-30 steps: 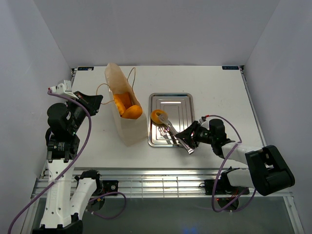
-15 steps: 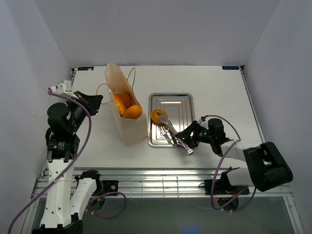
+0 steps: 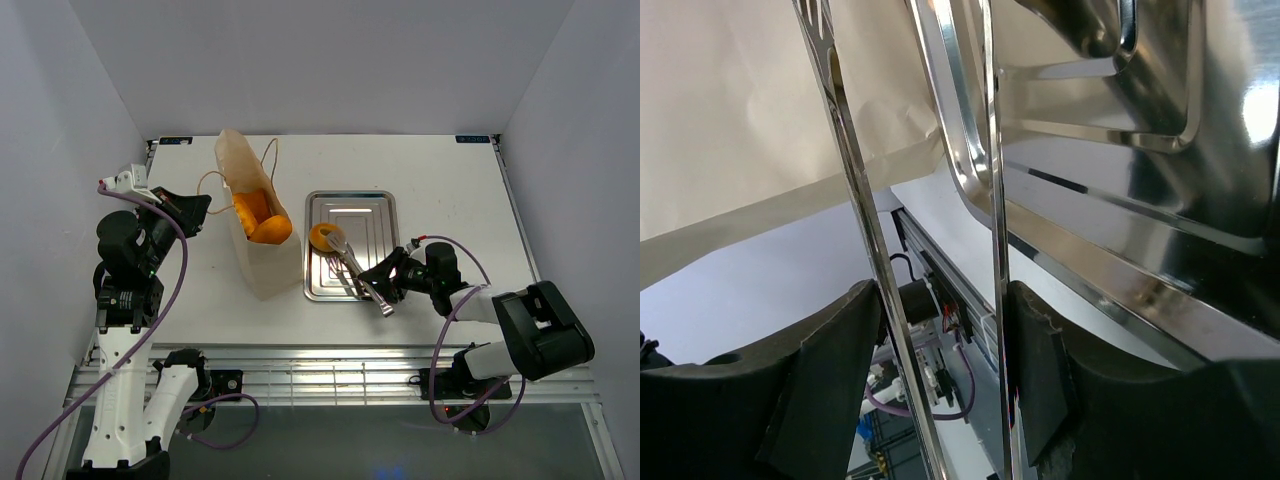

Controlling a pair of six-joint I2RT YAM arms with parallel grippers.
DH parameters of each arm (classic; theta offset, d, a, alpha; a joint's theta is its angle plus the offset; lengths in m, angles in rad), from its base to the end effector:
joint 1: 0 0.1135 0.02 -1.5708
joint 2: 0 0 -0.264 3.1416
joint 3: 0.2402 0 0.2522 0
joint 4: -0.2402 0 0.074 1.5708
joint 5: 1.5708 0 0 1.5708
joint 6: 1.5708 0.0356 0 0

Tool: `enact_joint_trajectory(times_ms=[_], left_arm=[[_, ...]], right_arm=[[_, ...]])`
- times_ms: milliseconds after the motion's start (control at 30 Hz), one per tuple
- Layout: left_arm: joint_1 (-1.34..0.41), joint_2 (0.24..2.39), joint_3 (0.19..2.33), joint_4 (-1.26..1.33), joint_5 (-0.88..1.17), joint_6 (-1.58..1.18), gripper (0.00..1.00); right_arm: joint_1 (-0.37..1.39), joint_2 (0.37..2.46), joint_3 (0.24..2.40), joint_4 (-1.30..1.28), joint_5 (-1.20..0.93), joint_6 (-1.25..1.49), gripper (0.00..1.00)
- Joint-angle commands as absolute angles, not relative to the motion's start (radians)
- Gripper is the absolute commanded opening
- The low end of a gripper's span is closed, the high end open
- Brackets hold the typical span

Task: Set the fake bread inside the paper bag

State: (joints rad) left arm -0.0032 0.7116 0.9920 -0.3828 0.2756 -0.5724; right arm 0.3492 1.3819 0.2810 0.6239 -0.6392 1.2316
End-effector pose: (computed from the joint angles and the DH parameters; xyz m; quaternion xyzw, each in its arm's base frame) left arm 0.1465 -0.0102 0.4003 -0.1181 0.7316 -0.2862 0.6074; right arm 0.2051 0.0973 0.1345 0.1985 0.8030 0.5397 0.1566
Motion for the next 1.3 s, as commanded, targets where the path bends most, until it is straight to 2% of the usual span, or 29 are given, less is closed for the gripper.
enact_joint_trajectory(times_ms=[0, 533, 1267], left_arm=[[-0.002, 0.701, 1.012, -0.393, 0.276, -0.558, 0.0], [-0.002, 0.696, 1.019, -0.405, 0.265, -0.551, 0.0], [-0.002, 0.698, 1.015, -0.405, 0.265, -0.548, 0.0]], right_arm=[[0.356, 1.396, 0.319, 0.676, -0.646, 1.243, 0.59], [0.356, 1.45, 0.357, 0.727, -0.641, 1.269, 0.58], [0.354, 1.528, 0.362, 0.821, -0.649, 1.299, 0.49]])
